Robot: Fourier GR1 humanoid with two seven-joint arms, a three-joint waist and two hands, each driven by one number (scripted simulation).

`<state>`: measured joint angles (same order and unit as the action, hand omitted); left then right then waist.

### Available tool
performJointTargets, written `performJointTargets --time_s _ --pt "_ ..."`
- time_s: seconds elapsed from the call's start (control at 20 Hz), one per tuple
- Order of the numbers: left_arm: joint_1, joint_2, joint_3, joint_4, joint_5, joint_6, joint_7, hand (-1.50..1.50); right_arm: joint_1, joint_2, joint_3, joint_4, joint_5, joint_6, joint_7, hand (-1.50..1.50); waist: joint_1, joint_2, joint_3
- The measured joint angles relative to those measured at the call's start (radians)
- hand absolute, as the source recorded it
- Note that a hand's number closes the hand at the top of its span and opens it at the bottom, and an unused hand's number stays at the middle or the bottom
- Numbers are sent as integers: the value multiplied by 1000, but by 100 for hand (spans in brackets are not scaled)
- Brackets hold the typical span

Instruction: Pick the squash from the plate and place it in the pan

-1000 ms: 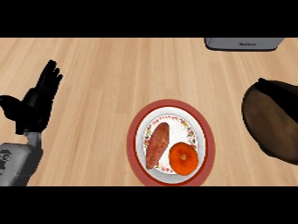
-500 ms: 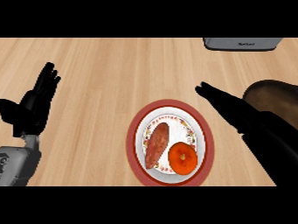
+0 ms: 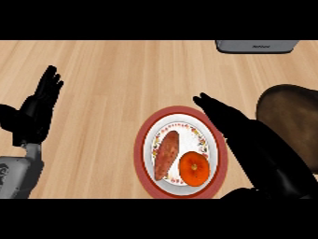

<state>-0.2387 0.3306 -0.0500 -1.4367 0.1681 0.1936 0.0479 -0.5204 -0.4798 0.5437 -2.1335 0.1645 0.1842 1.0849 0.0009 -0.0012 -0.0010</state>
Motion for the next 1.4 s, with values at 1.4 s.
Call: performJointTargets --time_s 1.4 --pt "27 -45 45 -57 -51 -42 39 0 96 108 101 267 146 152 -83 -150 2 0 0"
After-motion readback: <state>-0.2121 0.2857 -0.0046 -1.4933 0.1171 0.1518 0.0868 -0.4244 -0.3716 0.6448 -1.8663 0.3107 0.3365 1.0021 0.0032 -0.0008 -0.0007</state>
